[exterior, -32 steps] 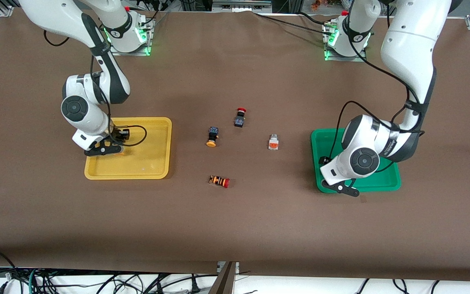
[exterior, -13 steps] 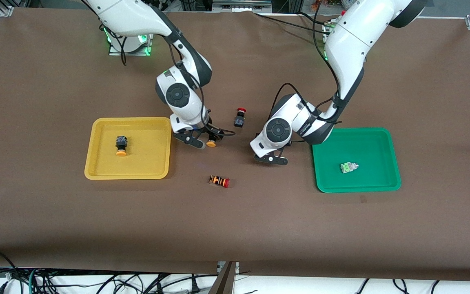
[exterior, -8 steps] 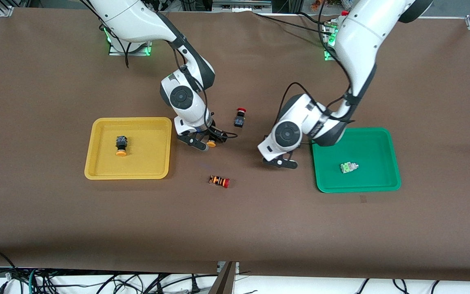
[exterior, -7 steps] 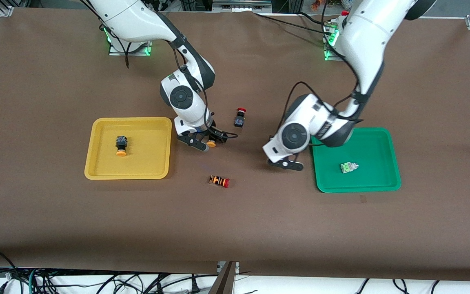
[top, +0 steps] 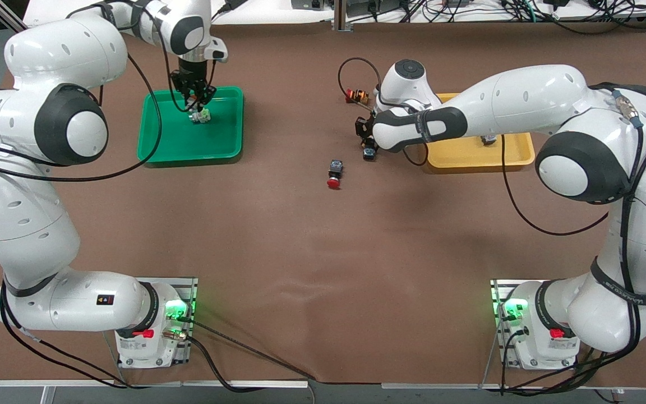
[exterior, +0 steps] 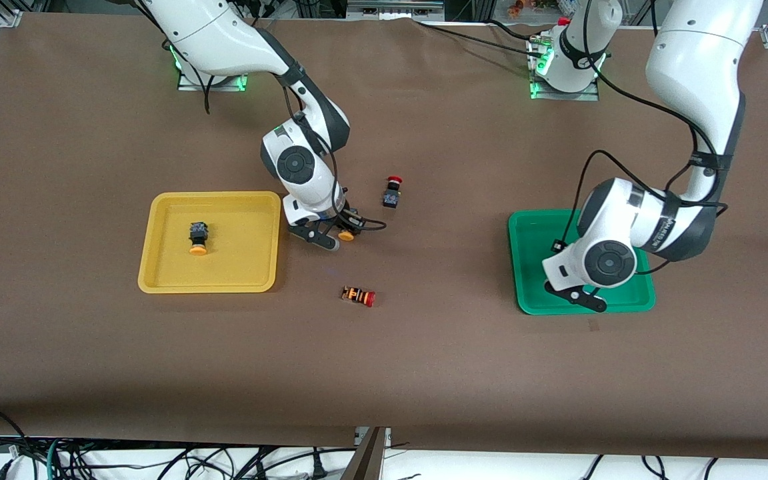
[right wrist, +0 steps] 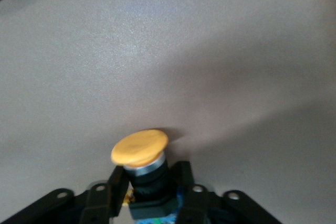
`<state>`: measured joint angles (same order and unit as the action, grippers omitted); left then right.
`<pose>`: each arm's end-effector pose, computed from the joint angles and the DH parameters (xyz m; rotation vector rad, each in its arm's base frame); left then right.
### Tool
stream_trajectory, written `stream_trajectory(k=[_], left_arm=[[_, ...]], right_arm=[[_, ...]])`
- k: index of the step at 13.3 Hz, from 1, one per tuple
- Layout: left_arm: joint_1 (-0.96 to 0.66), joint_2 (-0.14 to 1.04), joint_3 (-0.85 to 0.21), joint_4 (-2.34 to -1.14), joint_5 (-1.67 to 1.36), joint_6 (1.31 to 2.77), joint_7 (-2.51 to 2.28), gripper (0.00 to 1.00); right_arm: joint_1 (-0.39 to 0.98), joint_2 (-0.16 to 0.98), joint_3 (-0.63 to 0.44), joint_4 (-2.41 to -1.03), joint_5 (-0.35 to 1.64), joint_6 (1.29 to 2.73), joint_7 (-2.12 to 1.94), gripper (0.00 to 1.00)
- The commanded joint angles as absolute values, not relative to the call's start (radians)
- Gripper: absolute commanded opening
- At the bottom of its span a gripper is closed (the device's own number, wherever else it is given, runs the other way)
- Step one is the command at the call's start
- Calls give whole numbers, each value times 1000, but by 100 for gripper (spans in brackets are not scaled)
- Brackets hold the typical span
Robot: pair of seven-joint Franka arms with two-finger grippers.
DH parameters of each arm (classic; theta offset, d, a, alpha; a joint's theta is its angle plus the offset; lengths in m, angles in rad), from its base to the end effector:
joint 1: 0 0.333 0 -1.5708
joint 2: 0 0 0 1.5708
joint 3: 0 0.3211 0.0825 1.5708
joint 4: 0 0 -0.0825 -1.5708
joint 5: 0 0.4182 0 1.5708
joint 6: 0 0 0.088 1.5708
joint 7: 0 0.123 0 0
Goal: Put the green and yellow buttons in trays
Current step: 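Place the orange-top button in the green tray while the right gripper places the yellow button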
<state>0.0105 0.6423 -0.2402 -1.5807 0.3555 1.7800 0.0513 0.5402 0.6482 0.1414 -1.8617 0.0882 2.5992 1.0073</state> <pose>0.6653 -0.1042 0.2141 -2.8110 0.5907 0.5815 0.5248 0.4211 0.1395 -2.9143 0.6389 0.0563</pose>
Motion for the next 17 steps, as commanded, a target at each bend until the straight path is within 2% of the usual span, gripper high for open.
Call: stream_trajectory(k=[1,2,4,5,6,7,11,13,14,16,17], left_arm=[[83,634,-250,-1621,383,1781,184,9],[109,634,-252,-1640,383,1802,214,10],[152,634,-252,-1722,383,1918,239,12],[162,627,-255,-1748,382,1952,239,19],[163,624,-258,-1749,370,1951,224,86],[163,615,-259,-1741,370,1944,232,100],[161,454,-282,-1691,260,1876,227,100],[161,393,-282,-1640,219,1823,216,100],[161,367,-281,-1620,219,1809,203,100],[160,310,-282,-1556,210,1737,184,100],[150,269,-272,-1527,168,1691,180,100]], right_arm=[[526,650,144,-1848,74,2596,953,15],[517,637,134,-1847,74,2570,921,11],[515,579,75,-1844,74,2452,792,11],[515,551,36,-1844,74,2391,703,11],[515,519,-13,-1847,72,2319,584,11],[515,496,-64,-1851,72,2256,448,11],[503,476,-219,-1923,90,2241,-2,15],[489,474,-221,-2000,110,2316,-20,20],[489,474,-221,-2034,148,2360,-20,28],[489,476,-219,-2054,208,2382,-20,33],[489,477,-219,-2052,212,2382,-18,39]])
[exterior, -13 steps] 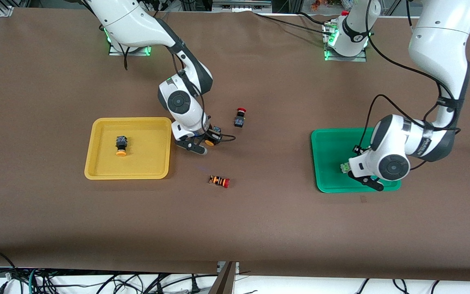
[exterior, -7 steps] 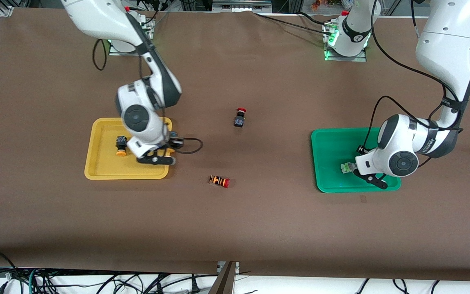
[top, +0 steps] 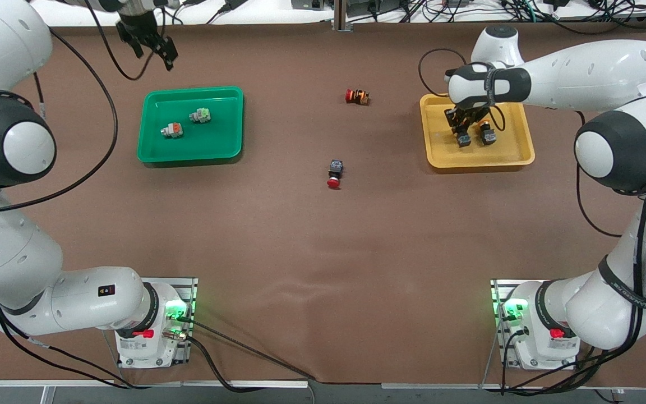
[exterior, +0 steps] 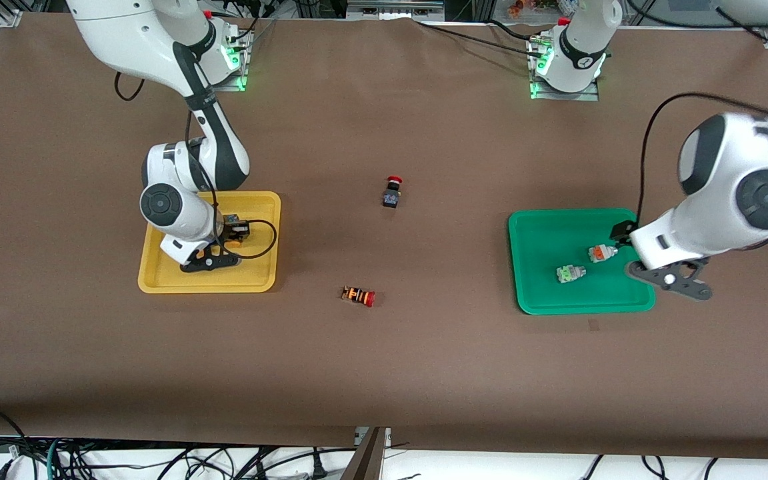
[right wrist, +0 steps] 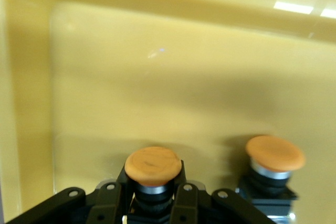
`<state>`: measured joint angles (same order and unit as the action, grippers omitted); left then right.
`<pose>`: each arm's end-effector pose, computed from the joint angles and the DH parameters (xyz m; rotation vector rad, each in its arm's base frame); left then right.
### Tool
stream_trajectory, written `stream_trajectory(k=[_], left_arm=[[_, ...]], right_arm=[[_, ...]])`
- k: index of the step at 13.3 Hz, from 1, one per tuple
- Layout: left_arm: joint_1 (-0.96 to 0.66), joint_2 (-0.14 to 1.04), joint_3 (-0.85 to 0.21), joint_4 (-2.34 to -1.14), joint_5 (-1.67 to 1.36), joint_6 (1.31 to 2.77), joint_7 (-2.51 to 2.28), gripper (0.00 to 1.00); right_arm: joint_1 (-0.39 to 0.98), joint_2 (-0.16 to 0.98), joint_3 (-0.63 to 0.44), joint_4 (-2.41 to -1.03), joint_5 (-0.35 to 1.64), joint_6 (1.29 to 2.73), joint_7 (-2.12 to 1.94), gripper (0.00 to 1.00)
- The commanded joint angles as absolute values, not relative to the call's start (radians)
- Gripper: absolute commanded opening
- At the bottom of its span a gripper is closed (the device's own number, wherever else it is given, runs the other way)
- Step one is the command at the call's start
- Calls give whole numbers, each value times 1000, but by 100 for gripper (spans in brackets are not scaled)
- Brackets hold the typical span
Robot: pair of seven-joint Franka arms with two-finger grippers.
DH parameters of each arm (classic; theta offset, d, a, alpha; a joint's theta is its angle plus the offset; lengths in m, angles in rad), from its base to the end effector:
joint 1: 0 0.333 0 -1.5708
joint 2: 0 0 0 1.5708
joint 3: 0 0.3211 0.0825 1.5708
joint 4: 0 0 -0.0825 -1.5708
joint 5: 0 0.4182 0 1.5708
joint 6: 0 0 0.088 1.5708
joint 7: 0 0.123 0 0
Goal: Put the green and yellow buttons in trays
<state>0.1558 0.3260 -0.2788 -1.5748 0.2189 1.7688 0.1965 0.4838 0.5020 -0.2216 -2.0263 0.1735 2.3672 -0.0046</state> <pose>0.6735 -0.0426 0.4277 -2.9670 0.5502 0.1850 0.5836 0.1575 0.1518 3.1105 0.2377 -0.2224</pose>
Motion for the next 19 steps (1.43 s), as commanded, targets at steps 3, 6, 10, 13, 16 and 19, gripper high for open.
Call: stream_trajectory(k=[3,6,10,13,16,19], left_arm=[[13,109,-79,-1572,3,1716,95,100],[-44,-4,-9,-1707,1,1750,55,100],[-38,-64,-34,-1773,8,1694,-54,100],[-38,-52,-46,-1755,6,1638,-45,100],[-40,-12,-46,-1697,11,1628,-43,100],[-40,3,-46,-1675,12,1628,-43,100]], right_arm=[[489,473,-221,-2023,277,2369,-14,80],[495,428,-216,-1970,273,2306,70,88],[497,290,-224,-1911,206,2181,69,99],[495,142,-236,-1901,123,2073,69,99],[492,97,-285,-1754,98,1814,61,99],[494,68,-282,-1692,51,1678,69,99]])
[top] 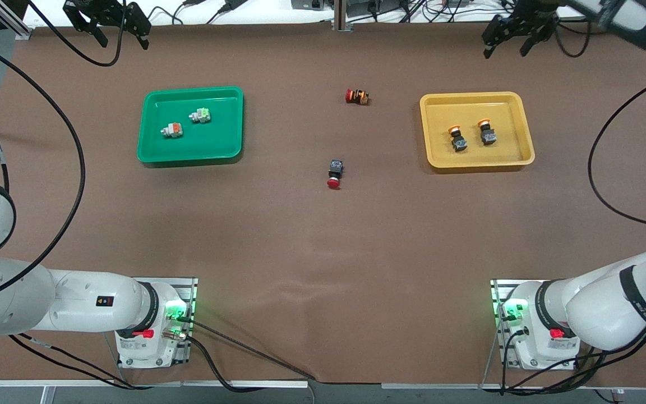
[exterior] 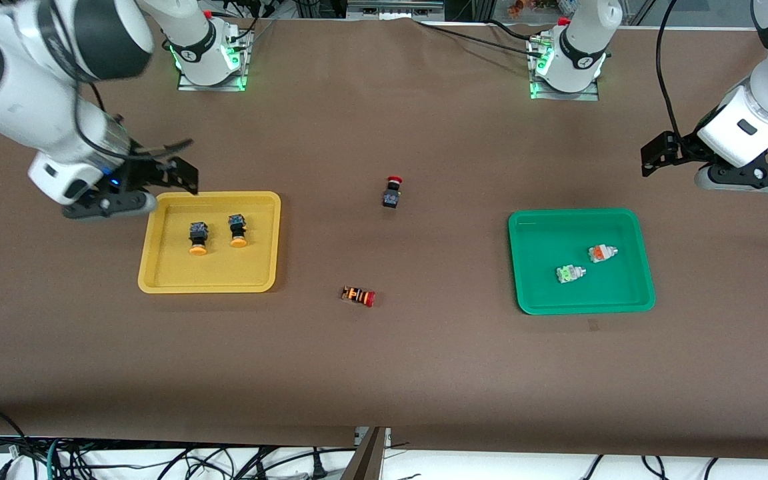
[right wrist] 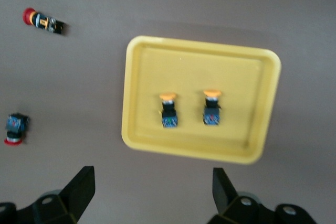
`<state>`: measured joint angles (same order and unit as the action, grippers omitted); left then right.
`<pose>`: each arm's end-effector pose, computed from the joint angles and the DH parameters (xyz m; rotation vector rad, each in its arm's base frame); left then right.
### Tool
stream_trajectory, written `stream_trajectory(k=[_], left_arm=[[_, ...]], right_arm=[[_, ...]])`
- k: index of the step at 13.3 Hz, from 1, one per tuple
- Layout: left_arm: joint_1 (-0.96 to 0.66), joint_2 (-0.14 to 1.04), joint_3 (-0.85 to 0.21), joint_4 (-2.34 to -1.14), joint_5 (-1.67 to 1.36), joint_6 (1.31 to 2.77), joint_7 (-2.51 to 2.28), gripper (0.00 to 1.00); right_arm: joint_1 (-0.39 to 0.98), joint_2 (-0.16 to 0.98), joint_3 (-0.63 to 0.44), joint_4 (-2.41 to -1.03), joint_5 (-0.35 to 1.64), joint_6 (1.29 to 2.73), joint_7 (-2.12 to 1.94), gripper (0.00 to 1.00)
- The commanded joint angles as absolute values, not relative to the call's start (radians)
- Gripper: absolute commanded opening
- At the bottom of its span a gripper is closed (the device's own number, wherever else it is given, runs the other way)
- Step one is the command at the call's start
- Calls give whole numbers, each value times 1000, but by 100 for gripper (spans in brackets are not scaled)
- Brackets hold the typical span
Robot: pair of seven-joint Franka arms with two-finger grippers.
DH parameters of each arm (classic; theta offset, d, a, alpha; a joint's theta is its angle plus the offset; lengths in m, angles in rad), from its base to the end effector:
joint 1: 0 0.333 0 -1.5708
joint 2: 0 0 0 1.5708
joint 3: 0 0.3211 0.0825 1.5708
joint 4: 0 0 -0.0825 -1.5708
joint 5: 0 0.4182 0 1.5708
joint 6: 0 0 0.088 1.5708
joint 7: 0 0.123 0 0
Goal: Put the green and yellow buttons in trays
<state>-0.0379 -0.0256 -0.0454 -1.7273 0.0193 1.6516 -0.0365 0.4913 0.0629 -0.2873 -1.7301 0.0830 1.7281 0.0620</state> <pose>0.5795 -0.0464 0.5561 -3.1164 0.0760 0.0761 0.5930 0.1353 0.5099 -3.0786 -0.1949 0.1081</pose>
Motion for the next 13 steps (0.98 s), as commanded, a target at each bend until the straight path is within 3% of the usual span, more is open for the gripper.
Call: stream_trajectory(k=[1,4,7,13], left_arm=[[-41,3,-46,-1675,11,1628,-43,100],[-43,5,-46,-1675,12,1628,-43,100],[-44,5,-48,-1674,12,1626,-41,100],[-43,5,-48,-1675,12,1626,-15,100]], right_arm=[[494,51,-282,-1704,51,1674,69,99],[439,3,-253,-1736,48,1669,61,99],[232,-5,-62,-1736,28,1667,34,99],[224,-2,-38,-1718,-26,1669,51,99]])
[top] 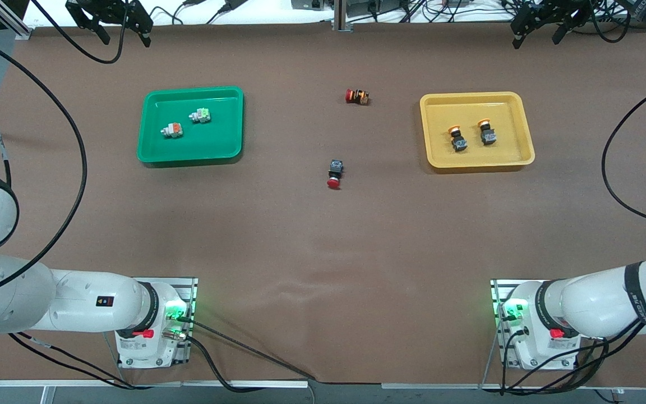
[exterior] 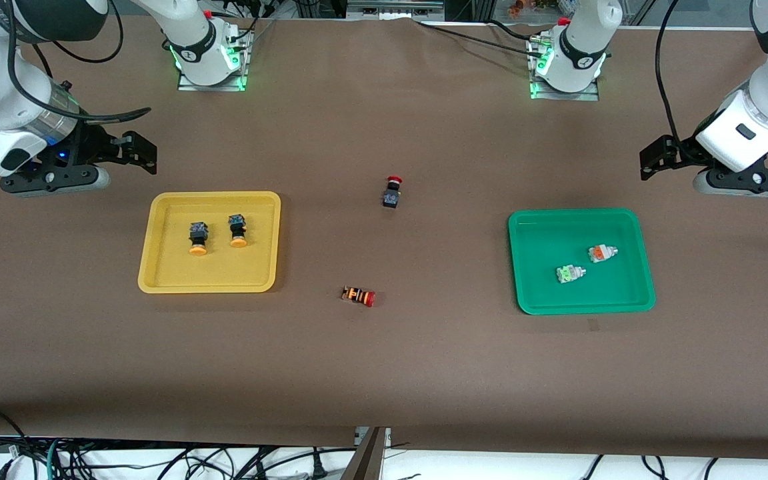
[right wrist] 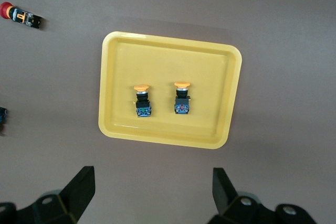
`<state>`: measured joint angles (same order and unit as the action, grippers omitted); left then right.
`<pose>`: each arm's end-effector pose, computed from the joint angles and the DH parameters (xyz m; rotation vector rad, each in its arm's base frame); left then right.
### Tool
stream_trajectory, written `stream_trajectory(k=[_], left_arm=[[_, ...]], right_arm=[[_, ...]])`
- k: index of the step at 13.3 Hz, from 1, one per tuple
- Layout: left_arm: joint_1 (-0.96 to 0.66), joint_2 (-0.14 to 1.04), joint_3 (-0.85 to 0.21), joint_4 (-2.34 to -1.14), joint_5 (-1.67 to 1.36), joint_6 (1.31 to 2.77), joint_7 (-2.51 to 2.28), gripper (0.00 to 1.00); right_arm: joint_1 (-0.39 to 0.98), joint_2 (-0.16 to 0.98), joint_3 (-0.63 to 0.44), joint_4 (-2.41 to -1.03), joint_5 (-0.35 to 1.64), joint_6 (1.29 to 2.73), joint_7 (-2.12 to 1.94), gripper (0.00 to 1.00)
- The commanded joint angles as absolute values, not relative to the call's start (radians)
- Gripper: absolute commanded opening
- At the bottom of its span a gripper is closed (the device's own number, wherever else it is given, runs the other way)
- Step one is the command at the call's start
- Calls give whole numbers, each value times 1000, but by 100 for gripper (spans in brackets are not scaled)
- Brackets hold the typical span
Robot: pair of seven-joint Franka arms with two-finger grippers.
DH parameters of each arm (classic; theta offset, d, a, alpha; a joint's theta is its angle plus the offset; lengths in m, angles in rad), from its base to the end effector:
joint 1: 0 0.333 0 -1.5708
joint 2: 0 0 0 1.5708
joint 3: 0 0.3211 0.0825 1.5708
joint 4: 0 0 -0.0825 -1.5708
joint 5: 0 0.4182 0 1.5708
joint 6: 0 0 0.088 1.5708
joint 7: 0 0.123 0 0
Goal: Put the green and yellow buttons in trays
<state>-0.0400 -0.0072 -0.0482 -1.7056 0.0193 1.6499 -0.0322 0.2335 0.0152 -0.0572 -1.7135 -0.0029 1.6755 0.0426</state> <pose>0.5853 -0.0496 0.5562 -3.1170 0.0904 0.0737 0.5855 0.1042 0.5410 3.1240 0.2097 -0.0821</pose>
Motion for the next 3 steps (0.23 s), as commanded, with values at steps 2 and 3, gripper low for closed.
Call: stream_trajectory(k=[2,3], left_arm=[[-43,5,-48,-1675,11,1626,-15,100],[-43,5,-48,-1675,11,1626,-15,100]], right_arm=[[224,2,-40,-1706,-28,1674,46,99],[224,5,-40,-1695,-26,1674,37,99]])
